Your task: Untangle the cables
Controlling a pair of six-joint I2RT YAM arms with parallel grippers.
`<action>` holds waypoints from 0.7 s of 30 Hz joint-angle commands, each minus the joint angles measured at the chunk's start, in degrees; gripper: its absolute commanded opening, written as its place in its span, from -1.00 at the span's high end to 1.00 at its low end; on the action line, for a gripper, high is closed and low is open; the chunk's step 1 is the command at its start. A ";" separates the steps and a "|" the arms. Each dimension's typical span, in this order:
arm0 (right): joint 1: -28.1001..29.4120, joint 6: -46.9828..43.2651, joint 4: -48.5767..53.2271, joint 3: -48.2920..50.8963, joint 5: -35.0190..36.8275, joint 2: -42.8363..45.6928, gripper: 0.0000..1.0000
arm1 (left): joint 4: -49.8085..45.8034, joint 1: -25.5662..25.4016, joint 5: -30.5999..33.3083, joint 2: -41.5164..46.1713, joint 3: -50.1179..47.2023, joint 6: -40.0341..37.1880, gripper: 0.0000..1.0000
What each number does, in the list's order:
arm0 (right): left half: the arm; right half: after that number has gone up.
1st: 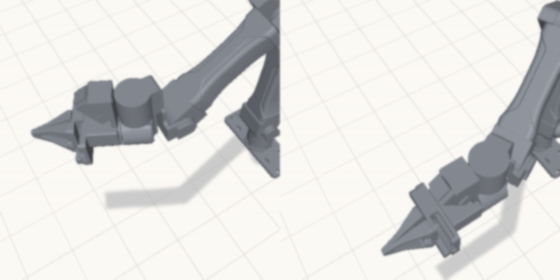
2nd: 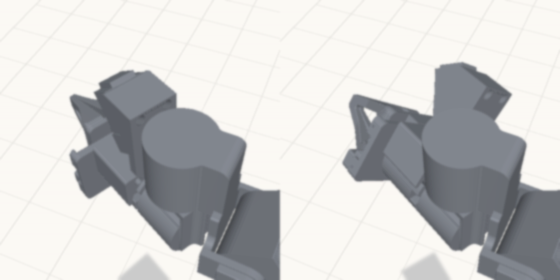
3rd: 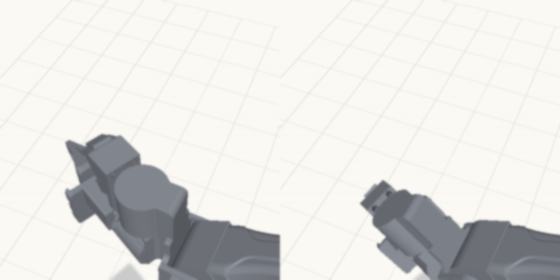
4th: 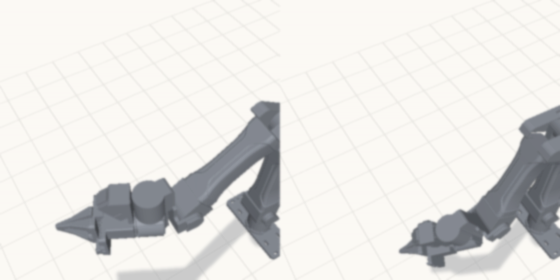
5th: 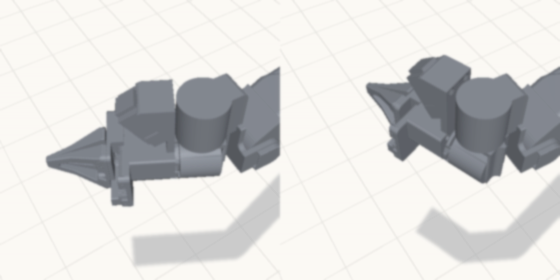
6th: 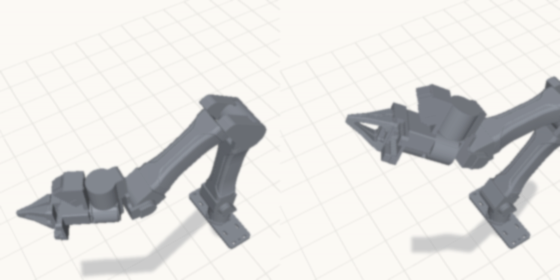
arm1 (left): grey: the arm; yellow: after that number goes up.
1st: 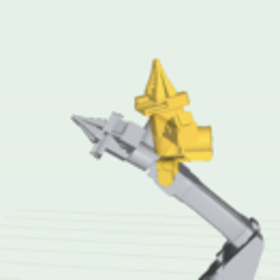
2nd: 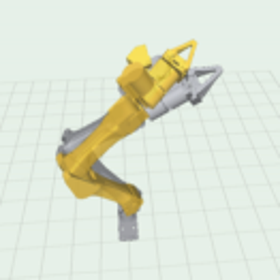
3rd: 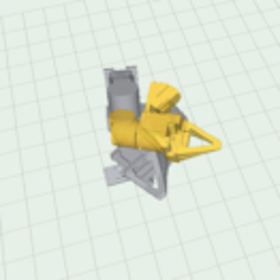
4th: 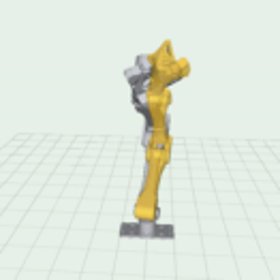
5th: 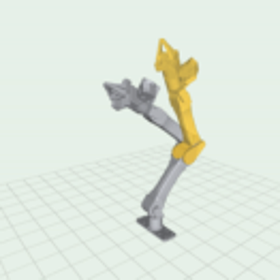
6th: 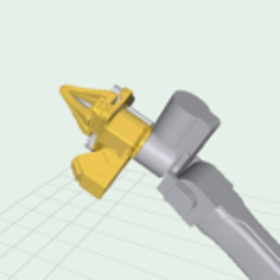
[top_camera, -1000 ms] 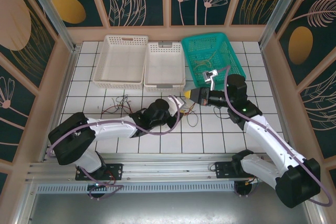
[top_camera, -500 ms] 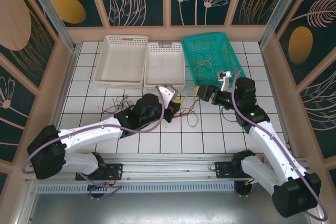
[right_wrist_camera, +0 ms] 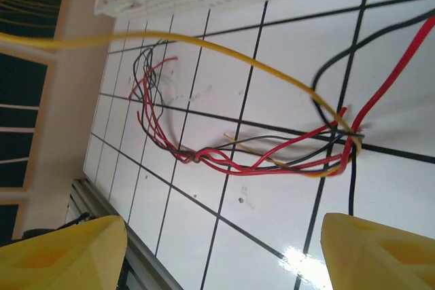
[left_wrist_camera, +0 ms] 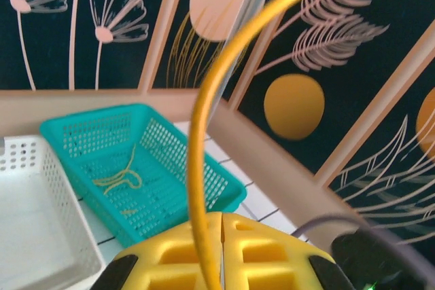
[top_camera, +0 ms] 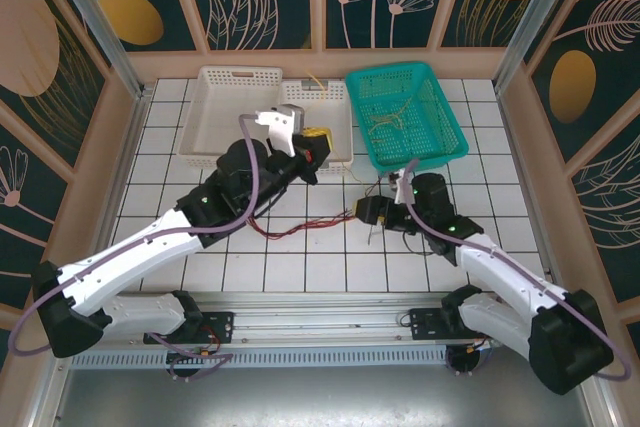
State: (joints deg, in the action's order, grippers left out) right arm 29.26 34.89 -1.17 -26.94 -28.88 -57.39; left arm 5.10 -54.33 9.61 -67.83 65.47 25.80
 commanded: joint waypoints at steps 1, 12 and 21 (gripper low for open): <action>4.84 2.07 -8.53 -0.04 6.36 -3.28 -0.51 | -2.57 0.03 1.52 0.60 2.83 3.29 1.00; 17.84 1.82 -4.65 -9.32 26.07 -20.02 -0.30 | 0.36 0.03 4.90 3.84 4.58 7.59 1.00; 18.19 2.05 -11.88 -1.39 31.03 -11.27 -0.28 | 1.83 0.01 9.41 7.96 4.75 6.81 1.00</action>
State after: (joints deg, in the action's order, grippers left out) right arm 47.75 36.40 -8.88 -30.83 -1.39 -72.51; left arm 4.14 -54.33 16.88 -61.08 68.31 32.25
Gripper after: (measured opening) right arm 0.642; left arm 0.039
